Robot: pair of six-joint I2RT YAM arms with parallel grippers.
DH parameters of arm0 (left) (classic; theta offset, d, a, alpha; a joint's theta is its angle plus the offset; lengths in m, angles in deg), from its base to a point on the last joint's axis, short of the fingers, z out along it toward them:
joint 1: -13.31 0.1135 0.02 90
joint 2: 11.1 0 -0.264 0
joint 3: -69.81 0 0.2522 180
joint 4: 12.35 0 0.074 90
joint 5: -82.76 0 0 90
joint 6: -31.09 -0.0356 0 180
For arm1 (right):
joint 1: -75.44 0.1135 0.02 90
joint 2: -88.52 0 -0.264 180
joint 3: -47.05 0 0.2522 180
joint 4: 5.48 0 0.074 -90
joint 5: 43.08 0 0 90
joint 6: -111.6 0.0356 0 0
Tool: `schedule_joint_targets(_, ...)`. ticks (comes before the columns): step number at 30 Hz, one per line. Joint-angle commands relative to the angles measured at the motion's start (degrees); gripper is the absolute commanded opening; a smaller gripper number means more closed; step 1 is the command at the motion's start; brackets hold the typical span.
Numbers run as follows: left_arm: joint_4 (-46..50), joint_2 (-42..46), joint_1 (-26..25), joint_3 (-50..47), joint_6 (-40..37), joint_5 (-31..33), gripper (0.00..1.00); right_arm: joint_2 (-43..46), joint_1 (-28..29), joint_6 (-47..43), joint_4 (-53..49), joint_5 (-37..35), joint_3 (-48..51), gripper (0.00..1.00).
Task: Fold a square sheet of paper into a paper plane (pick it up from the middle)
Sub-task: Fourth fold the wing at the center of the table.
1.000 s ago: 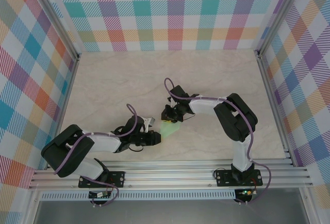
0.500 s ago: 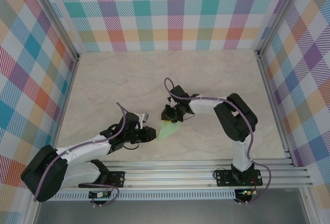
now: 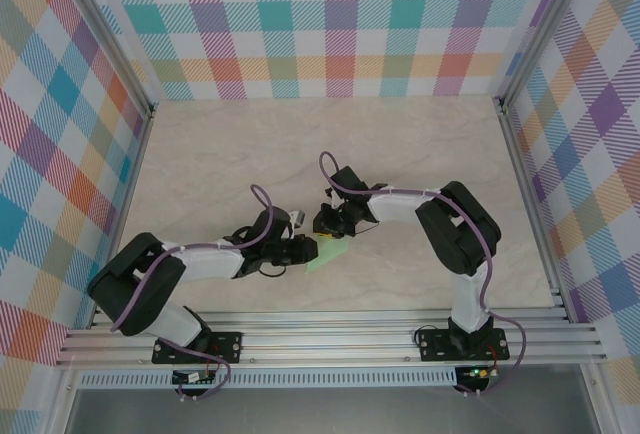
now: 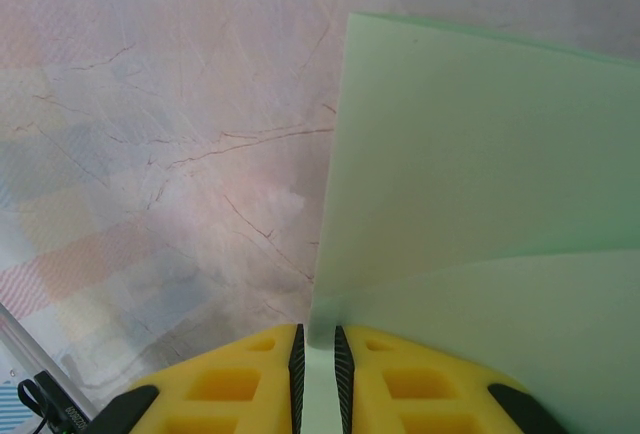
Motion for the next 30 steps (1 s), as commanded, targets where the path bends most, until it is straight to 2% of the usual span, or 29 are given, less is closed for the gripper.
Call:
schedule_joint_targets(1,-2.1,-2.7,0.7,1.0,-1.5,-1.2,0.19,-0.1,0.1,0.1,-1.8,-1.2,1.7,0.2)
schedule_joint_targets(8,-1.2,-4.8,0.7,-2.9,-0.4,-0.7,0.16,2.4,0.1,0.5,-2.3,-2.6,2.0,0.2)
schedule_joint_targets(19,-0.9,-4.9,0.7,-5.8,-1.9,-1.8,0.15,11.7,0.2,4.1,0.7,-4.1,5.7,0.21)
schedule_joint_targets(25,-1.3,-6.0,0.7,-5.0,-2.2,-2.3,0.15,8.8,2.5,5.8,4.4,-0.4,5.7,0.21)
schedule_joint_targets(30,-1.7,-6.8,0.6,-4.8,-2.2,-2.8,0.15,5.0,3.1,6.5,5.7,-0.5,5.1,0.21)
